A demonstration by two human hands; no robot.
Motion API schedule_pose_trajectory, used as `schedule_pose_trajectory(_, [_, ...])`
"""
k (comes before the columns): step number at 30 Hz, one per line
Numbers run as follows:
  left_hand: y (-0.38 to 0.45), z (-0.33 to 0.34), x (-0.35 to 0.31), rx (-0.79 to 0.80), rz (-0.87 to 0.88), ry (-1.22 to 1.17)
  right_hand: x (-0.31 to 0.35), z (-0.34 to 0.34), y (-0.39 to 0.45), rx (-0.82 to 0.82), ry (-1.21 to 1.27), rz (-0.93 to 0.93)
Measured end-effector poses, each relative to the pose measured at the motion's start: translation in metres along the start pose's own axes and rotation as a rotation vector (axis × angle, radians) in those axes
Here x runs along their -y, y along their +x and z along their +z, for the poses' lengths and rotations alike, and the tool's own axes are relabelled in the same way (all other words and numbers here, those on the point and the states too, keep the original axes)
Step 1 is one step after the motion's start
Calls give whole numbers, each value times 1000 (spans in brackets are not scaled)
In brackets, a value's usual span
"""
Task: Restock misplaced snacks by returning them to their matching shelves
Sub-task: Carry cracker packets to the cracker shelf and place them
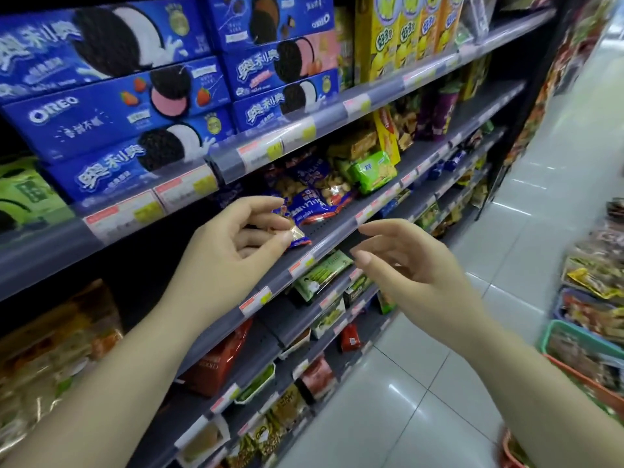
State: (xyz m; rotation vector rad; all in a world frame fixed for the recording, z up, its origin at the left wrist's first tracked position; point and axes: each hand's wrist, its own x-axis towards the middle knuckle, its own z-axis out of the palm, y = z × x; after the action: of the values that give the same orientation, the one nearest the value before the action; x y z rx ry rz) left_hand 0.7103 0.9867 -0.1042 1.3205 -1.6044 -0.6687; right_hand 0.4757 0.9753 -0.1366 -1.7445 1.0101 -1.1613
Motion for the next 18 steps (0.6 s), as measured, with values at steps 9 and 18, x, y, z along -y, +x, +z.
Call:
schedule_pose_trajectory(9, [68,15,9,61,45,9,-9,-16,71,1,-57,-28])
schedule_pose_trajectory(18, [115,71,63,225,-74,-51,-79,-49,95,-102,-131,193])
